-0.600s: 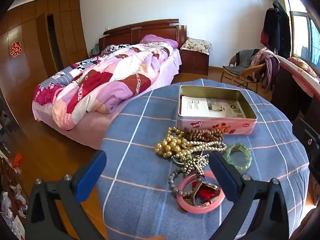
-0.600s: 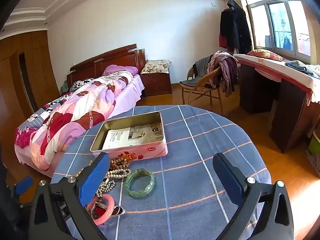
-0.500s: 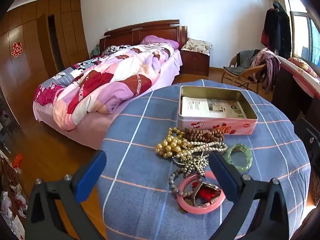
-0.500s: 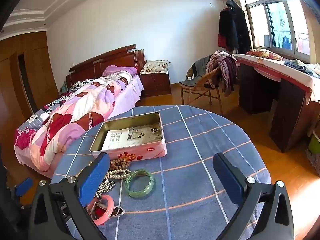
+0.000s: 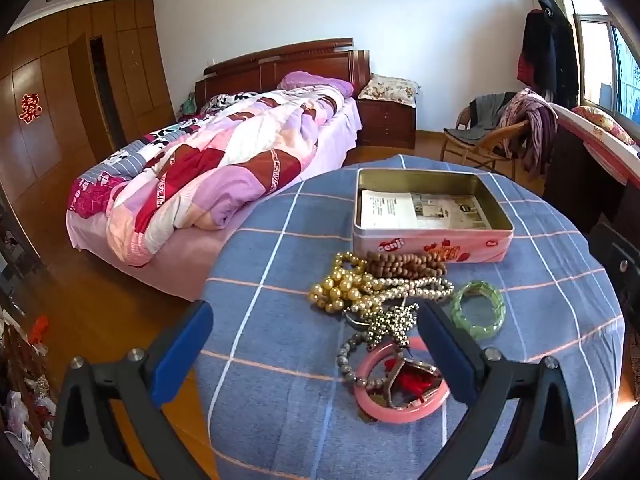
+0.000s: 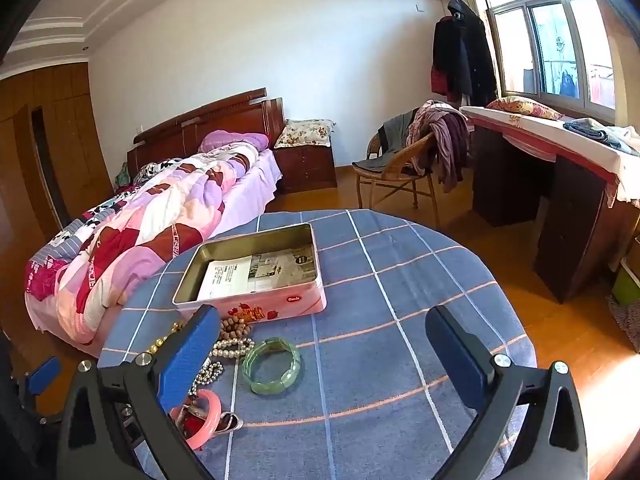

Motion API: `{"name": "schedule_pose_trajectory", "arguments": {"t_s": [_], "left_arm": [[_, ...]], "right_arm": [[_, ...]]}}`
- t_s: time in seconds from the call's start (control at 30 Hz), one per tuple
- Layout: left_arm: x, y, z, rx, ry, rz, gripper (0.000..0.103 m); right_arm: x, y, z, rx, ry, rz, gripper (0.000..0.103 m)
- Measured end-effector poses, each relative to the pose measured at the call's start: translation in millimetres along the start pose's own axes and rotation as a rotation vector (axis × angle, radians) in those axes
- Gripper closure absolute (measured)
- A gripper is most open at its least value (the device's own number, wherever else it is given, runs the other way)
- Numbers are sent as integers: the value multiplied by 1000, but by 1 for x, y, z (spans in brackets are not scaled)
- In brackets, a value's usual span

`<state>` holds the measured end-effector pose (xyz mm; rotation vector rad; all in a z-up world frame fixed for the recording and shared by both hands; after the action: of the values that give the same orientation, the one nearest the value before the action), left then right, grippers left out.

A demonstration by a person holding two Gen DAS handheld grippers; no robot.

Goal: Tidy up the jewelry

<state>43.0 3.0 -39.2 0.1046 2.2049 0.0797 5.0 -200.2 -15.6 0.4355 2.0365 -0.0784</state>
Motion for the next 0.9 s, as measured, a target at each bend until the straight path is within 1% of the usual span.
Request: {"name": "schedule_pose_trajectory", "arguments": {"t_s": [0.9], "left_arm": [[-3,-5,-3,-1,-5,6,0]], "right_arm": [[-3,2,-5,-3,-12,-1,1]]}}
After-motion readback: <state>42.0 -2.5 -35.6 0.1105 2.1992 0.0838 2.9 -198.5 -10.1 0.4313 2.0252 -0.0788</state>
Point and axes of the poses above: each gripper's, at about its wrist camera, not at the fingertips, and z roughly the way its jaws point, y to its left, x to its underside, the point moved 6 cm from there along z, roughly the way its jaws point, and after that the axes turned 2 degrees about -y, right-handed, at the moved point
